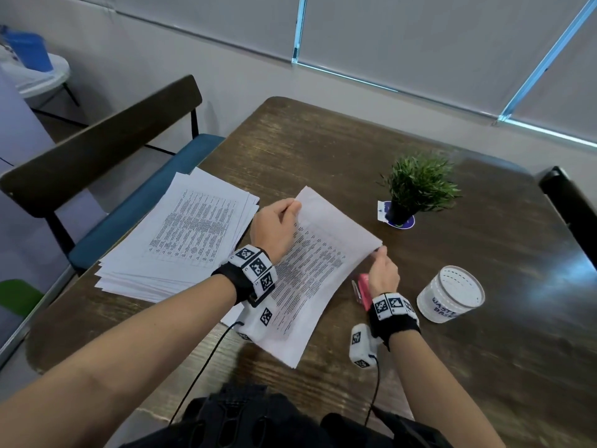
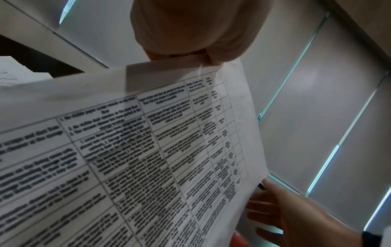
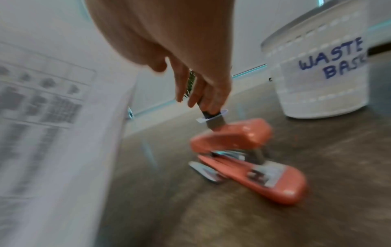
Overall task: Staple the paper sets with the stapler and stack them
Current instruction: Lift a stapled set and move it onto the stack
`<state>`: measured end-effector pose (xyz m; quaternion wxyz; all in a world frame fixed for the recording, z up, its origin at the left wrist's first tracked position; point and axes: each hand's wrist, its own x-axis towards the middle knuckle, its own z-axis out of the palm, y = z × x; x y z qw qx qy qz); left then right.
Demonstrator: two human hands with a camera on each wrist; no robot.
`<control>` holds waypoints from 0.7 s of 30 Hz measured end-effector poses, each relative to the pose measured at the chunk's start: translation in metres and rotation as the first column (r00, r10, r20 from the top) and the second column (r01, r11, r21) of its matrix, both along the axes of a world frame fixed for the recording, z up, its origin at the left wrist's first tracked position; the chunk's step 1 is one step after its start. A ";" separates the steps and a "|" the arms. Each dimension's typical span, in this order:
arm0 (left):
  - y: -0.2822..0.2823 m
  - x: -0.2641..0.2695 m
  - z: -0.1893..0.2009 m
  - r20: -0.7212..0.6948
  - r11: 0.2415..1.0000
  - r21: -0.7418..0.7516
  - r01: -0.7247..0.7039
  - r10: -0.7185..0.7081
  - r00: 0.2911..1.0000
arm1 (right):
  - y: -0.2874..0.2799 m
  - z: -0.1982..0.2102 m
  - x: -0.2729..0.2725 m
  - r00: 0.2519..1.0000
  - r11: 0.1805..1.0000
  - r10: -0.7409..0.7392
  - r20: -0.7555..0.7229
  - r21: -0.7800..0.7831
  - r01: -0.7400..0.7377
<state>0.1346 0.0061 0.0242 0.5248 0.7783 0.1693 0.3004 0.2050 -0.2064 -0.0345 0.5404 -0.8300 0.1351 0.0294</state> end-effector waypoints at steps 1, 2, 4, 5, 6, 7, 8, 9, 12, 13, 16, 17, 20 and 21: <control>0.000 0.002 0.006 0.041 0.999 -0.033 0.010 -0.008 0.999 | 0.007 0.009 -0.001 0.999 0.969 0.020 -0.029 0.245 -0.013; 0.000 0.004 0.011 0.078 0.997 -0.068 0.019 -0.013 0.997 | 0.013 0.017 -0.003 0.995 0.903 0.086 -0.046 0.425 -0.058; 0.003 0.008 0.020 0.132 0.990 -0.144 0.006 0.014 0.991 | 0.022 0.030 -0.006 0.981 0.822 0.193 0.005 0.545 -0.164; 0.005 0.010 0.024 0.159 0.983 -0.181 -0.010 0.040 0.986 | 0.024 0.036 -0.008 0.978 0.819 0.202 0.046 0.539 -0.195; 0.007 0.012 0.028 0.193 0.976 -0.218 -0.018 0.062 0.979 | 0.024 0.043 -0.010 0.975 0.810 0.200 0.098 0.543 -0.221; 0.009 0.012 0.031 0.226 0.968 -0.251 -0.018 0.077 0.971 | 0.024 0.046 -0.009 0.965 0.778 0.216 0.146 0.572 -0.261; 0.011 0.012 0.035 0.254 0.960 -0.278 -0.012 0.085 0.963 | 0.024 0.052 -0.010 0.953 0.736 0.243 0.183 0.605 -0.304; 0.011 0.010 0.039 0.276 0.956 -0.294 -0.001 0.086 0.957 | 0.024 0.057 -0.011 0.939 0.703 0.270 0.214 0.623 -0.344; 0.007 0.001 0.049 0.313 0.943 -0.324 0.076 0.031 0.949 | 0.027 0.074 -0.011 0.916 0.692 0.271 0.297 0.601 -0.400; 0.007 -0.001 0.051 0.308 0.928 -0.351 0.123 -0.010 0.951 | 0.027 0.078 -0.010 0.908 0.701 0.262 0.327 0.582 -0.412; 0.015 -0.005 0.052 0.236 0.895 -0.382 0.232 -0.148 0.960 | 0.029 0.087 -0.011 0.915 0.754 0.221 0.338 0.535 -0.380; 0.018 -0.004 0.052 0.211 0.886 -0.388 0.254 -0.183 0.960 | 0.028 0.088 -0.011 0.915 0.774 0.218 0.339 0.511 -0.373; 0.019 -0.004 0.049 0.137 0.869 -0.408 0.279 -0.243 0.960 | 0.030 0.087 -0.015 0.909 0.805 0.262 0.324 0.446 -0.391; 0.018 -0.004 0.046 0.112 0.871 -0.400 0.285 -0.262 0.959 | 0.032 0.085 -0.017 0.911 0.803 0.265 0.317 0.450 -0.390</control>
